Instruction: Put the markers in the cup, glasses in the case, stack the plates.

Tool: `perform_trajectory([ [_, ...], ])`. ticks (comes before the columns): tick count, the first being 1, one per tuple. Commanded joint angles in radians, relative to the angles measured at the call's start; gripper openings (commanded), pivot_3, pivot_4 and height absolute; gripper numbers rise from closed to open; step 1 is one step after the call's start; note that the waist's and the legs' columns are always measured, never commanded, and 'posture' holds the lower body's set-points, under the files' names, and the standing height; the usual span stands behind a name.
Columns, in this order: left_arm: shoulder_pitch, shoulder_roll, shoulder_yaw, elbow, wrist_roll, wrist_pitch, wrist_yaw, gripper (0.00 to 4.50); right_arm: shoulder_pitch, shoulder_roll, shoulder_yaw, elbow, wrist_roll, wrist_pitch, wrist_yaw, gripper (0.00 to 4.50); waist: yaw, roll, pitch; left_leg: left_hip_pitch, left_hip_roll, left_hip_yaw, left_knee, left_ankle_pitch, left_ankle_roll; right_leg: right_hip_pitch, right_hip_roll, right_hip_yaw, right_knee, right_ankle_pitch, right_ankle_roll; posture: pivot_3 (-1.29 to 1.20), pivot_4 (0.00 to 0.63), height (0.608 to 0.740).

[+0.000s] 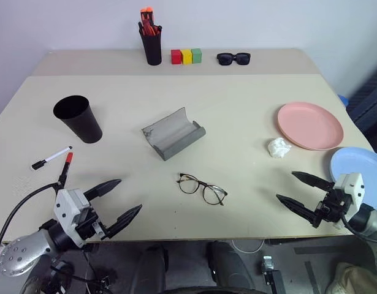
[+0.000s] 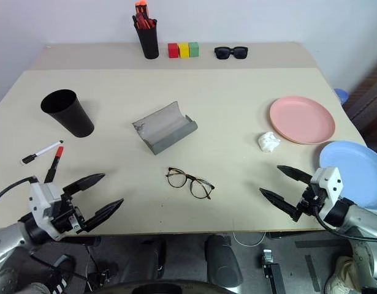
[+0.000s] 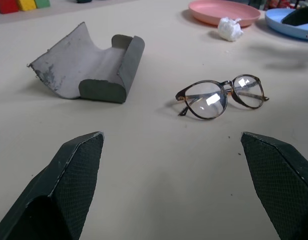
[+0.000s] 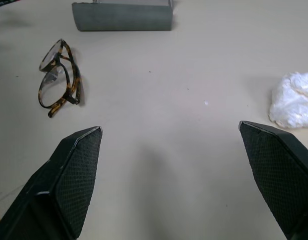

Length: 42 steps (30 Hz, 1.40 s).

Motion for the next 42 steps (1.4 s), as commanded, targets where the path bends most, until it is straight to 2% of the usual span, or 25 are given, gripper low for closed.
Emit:
perform_trajectory([
  [1, 0.003, -0.013, -0.001, 0.007, 0.002, -0.048, -0.020, 4.50, -0.003, 0.007, -0.031, -0.039, 0.019, 0.003, -0.026, 4.46, 0.000, 0.000, 0.000, 0.000, 0.000, 0.000, 0.000, 0.000, 0.000, 0.000, 0.000, 0.000, 0.000, 0.000, 0.000, 0.00, 0.150, 0.740],
  [6, -0.003, -0.047, -0.035, 0.070, 0.035, -0.109, -0.037, 4.50, -0.007, 0.015, -0.022, -0.081, 0.024, 0.020, -0.057, 4.46, 0.001, 0.000, 0.000, 0.000, 0.000, 0.000, 0.000, 0.000, 0.000, 0.000, 0.000, 0.000, 0.000, 0.000, 0.000, 0.00, 0.150, 0.740],
  [16, -0.035, -0.046, -0.038, 0.204, 0.076, -0.180, -0.065, 4.50, -0.046, 0.010, 0.006, -0.071, 0.012, 0.029, -0.068, 4.46, 0.000, 0.000, 0.000, 0.000, 0.000, 0.000, 0.000, 0.000, 0.000, 0.000, 0.000, 0.000, 0.000, 0.000, 0.000, 0.00, 0.150, 0.740],
  [30, 0.002, -0.062, -0.044, 0.220, 0.086, -0.213, -0.066, 4.50, -0.071, 0.023, 0.052, -0.015, -0.018, -0.002, -0.038, 4.46, 0.000, 0.000, 0.000, 0.000, 0.000, 0.000, 0.000, 0.000, 0.000, 0.000, 0.000, 0.000, 0.000, 0.000, 0.000, 0.00, 0.150, 0.740],
  [42, 0.007, -0.052, 0.001, 0.129, 0.047, -0.163, 0.002, 4.50, -0.149, 0.033, 0.107, 0.048, -0.039, -0.050, -0.011, 4.46, 0.000, 0.000, 0.000, 0.000, 0.000, 0.000, 0.000, 0.000, 0.000, 0.000, 0.000, 0.000, 0.000, 0.000, 0.000, 0.00, 0.150, 0.740],
])
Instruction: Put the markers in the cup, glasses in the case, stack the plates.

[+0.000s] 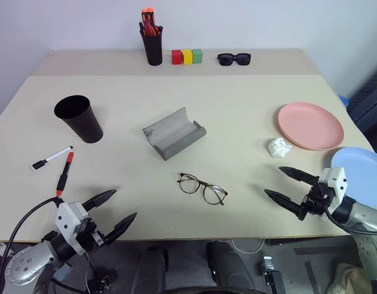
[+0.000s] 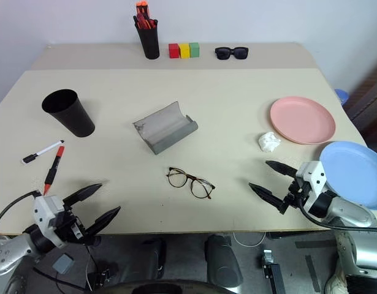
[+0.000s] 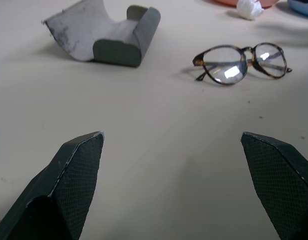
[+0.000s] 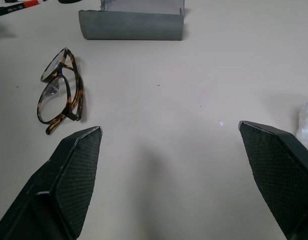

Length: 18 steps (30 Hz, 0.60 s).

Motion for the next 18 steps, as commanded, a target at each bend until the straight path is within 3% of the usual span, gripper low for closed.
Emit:
perform_trajectory([
  [1, -0.043, 0.002, 0.037, -0.060, -0.041, 0.040, 0.067, 4.50, -0.057, 0.013, 0.015, 0.004, -0.007, -0.036, 0.001, 4.46, 0.000, 0.000, 0.000, 0.000, 0.000, 0.000, 0.000, 0.000, 0.000, 0.000, 0.000, 0.000, 0.000, 0.000, 0.000, 0.00, 0.150, 0.740],
  [5, -0.163, -0.024, 0.046, -0.108, -0.081, 0.143, 0.221, 4.50, -0.144, 0.043, 0.071, -0.014, -0.012, -0.039, -0.007, 4.46, 0.001, 0.000, 0.000, 0.001, 0.000, -0.001, 0.001, 0.000, 0.000, 0.001, 0.001, 0.000, 0.002, 0.000, 0.000, 0.00, 0.150, 0.740],
  [10, -0.301, -0.060, -0.001, -0.174, -0.034, 0.281, 0.421, 4.50, -0.286, 0.077, 0.198, 0.011, -0.037, -0.096, 0.075, 4.46, -0.002, 0.000, 0.000, 0.001, 0.000, -0.001, 0.001, 0.000, 0.000, 0.001, 0.001, 0.000, 0.002, 0.003, 0.004, 0.00, 0.150, 0.740],
  [18, -0.300, -0.068, 0.018, -0.248, -0.024, 0.546, 0.628, 4.50, -0.451, 0.153, 0.313, 0.108, -0.067, -0.141, 0.131, 4.46, -0.002, 0.000, 0.000, 0.001, 0.000, -0.002, 0.001, 0.000, 0.000, 0.001, 0.001, -0.001, 0.003, 0.003, 0.005, 0.00, 0.150, 0.740],
])
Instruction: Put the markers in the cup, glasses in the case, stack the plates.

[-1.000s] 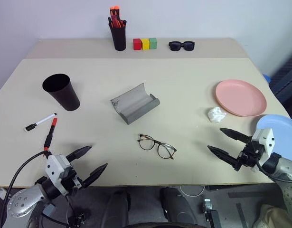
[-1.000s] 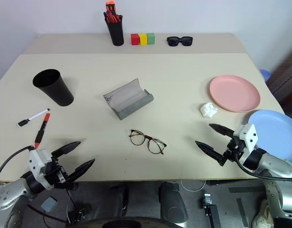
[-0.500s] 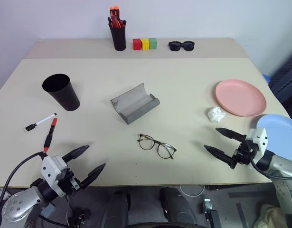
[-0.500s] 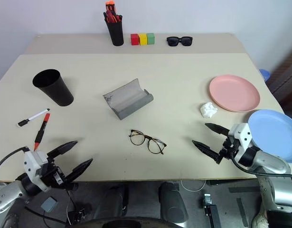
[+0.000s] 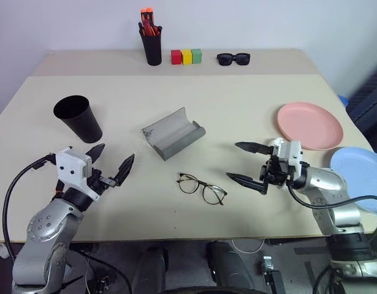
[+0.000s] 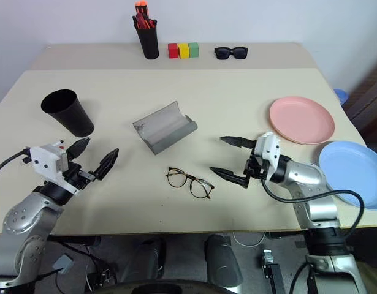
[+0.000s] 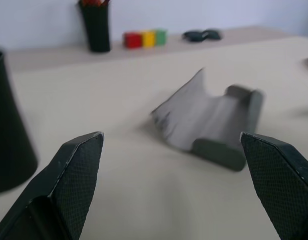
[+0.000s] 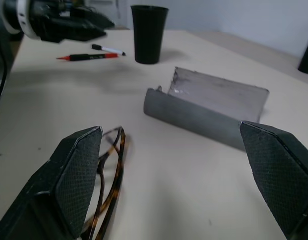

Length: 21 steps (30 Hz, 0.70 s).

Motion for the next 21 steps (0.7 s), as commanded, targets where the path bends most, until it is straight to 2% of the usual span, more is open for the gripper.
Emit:
perform_trajectory([
  [1, 0.030, 0.007, 0.050, -0.065, -0.018, 0.141, 0.091, 4.50, -0.050, 0.039, 0.042, 0.019, -0.019, -0.043, 0.021, 4.46, -0.002, 0.000, 0.000, 0.000, 0.000, 0.000, 0.000, 0.000, 0.000, 0.000, 0.000, 0.000, 0.000, 0.000, 0.000, 0.00, 0.150, 0.740],
  [5, 0.039, -0.045, 0.141, -0.064, -0.094, 0.247, 0.189, 4.50, -0.093, 0.091, 0.087, 0.076, -0.044, -0.080, 0.037, 4.46, 0.000, 0.000, 0.000, 0.000, 0.000, -0.001, 0.000, 0.000, 0.000, 0.000, 0.000, -0.001, 0.001, 0.000, 0.000, 0.00, 0.150, 0.740],
  [8, 0.025, -0.086, 0.177, -0.061, -0.080, 0.253, 0.257, 4.50, -0.111, 0.114, 0.100, 0.110, -0.055, -0.099, 0.044, 4.46, 0.003, 0.000, 0.000, 0.000, 0.000, -0.001, 0.001, 0.000, 0.000, 0.000, 0.000, -0.001, 0.001, 0.000, 0.000, 0.00, 0.150, 0.740],
  [10, -0.026, -0.115, 0.228, -0.059, -0.036, 0.313, 0.401, 4.50, -0.152, 0.155, 0.126, 0.174, -0.070, -0.123, 0.058, 4.46, 0.002, -0.001, 0.000, 0.000, 0.000, -0.001, 0.001, 0.000, 0.000, 0.001, 0.000, -0.001, 0.001, 0.000, 0.000, 0.00, 0.150, 0.740],
  [12, -0.057, -0.132, 0.261, -0.065, -0.030, 0.375, 0.479, 4.50, -0.184, 0.180, 0.138, 0.221, -0.080, -0.140, 0.076, 4.46, 0.000, -0.001, 0.000, 0.001, 0.000, -0.003, 0.001, 0.001, -0.001, 0.001, 0.000, -0.002, 0.001, 0.000, 0.000, 0.00, 0.150, 0.740],
  [21, -0.166, -0.150, 0.326, -0.020, -0.084, 0.586, 0.566, 4.50, -0.254, 0.249, 0.180, 0.299, -0.111, -0.177, 0.108, 4.46, 0.002, 0.000, 0.000, 0.001, 0.000, -0.005, 0.000, 0.001, -0.001, 0.001, 0.000, -0.005, 0.005, 0.001, 0.000, 0.00, 0.150, 0.740],
])
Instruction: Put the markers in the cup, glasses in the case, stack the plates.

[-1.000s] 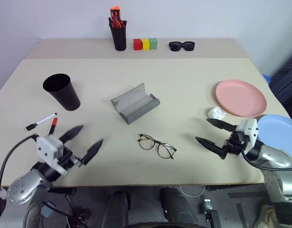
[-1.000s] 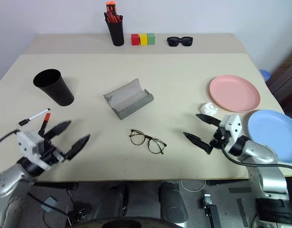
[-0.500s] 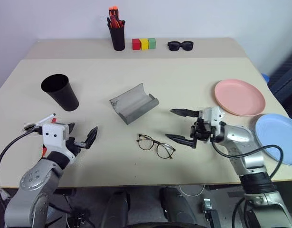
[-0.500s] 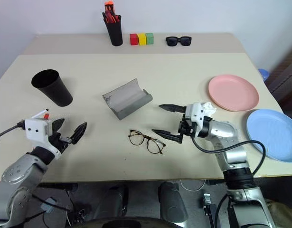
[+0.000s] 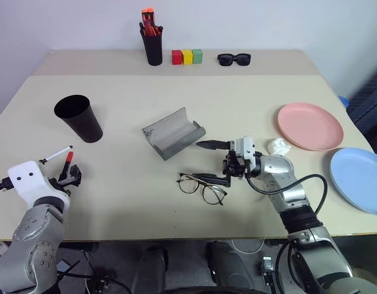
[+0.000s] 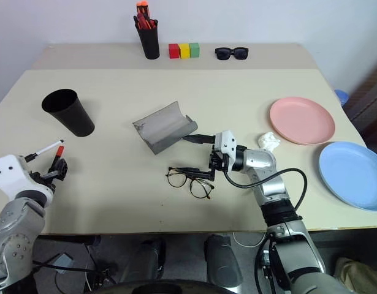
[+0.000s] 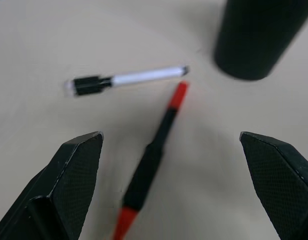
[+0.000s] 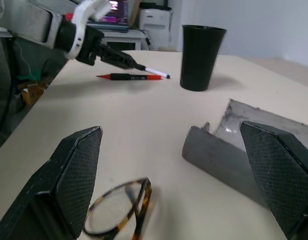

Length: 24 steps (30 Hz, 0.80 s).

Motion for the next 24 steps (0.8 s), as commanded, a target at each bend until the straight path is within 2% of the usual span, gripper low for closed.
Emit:
perform_trajectory([
  [1, -0.045, 0.005, 0.033, 0.001, -0.043, 0.086, 0.007, 4.50, -0.023, 0.024, 0.011, -0.009, -0.002, -0.018, 0.004, 4.46, -0.001, 0.000, 0.000, 0.000, 0.000, 0.000, 0.000, 0.000, 0.000, 0.000, 0.000, 0.000, 0.000, 0.000, 0.000, 0.00, 0.150, 0.740],
  [13, -0.295, 0.036, 0.195, 0.062, -0.123, 0.431, 0.047, 4.50, -0.039, 0.033, 0.007, -0.010, 0.001, -0.009, 0.000, 4.46, -0.004, 0.000, 0.000, 0.000, 0.000, -0.001, 0.000, 0.001, -0.001, -0.002, 0.000, -0.001, 0.006, 0.000, 0.000, 0.00, 0.150, 0.740],
  [21, -0.450, 0.072, 0.288, 0.108, -0.050, 0.674, 0.037, 4.50, -0.037, 0.031, 0.004, -0.017, 0.003, -0.004, -0.008, 4.46, -0.004, -0.001, 0.001, 0.000, 0.000, -0.002, 0.000, 0.001, -0.002, -0.003, 0.000, -0.001, 0.008, 0.000, 0.000, 0.00, 0.150, 0.740],
  [24, -0.494, 0.089, 0.293, 0.138, -0.026, 0.703, 0.047, 4.50, -0.038, 0.030, 0.001, -0.016, 0.005, -0.001, -0.010, 4.46, -0.003, -0.001, 0.001, 0.000, 0.000, -0.002, -0.001, 0.002, -0.004, -0.003, 0.000, -0.002, 0.008, 0.000, 0.000, 0.00, 0.150, 0.740],
])
